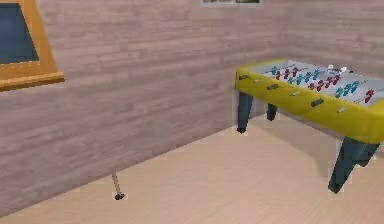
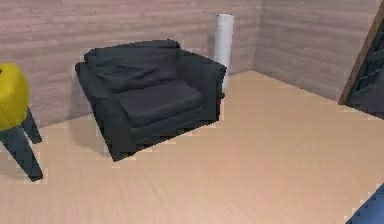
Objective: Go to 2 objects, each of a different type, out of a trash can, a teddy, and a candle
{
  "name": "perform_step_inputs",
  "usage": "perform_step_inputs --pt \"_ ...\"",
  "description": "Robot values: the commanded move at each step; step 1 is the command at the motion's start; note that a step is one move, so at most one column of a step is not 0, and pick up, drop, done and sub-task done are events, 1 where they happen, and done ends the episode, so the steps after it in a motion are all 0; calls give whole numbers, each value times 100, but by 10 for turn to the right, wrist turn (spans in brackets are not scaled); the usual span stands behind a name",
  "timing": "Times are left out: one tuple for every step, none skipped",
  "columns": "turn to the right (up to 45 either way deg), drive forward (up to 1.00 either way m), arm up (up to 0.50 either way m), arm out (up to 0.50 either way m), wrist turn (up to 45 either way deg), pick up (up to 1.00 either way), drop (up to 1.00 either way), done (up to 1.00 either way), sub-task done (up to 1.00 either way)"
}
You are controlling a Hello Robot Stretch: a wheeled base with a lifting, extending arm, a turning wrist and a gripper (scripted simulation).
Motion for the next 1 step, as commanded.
perform_step_inputs --pt "-450 0 0 0 0 0 0 0 0"
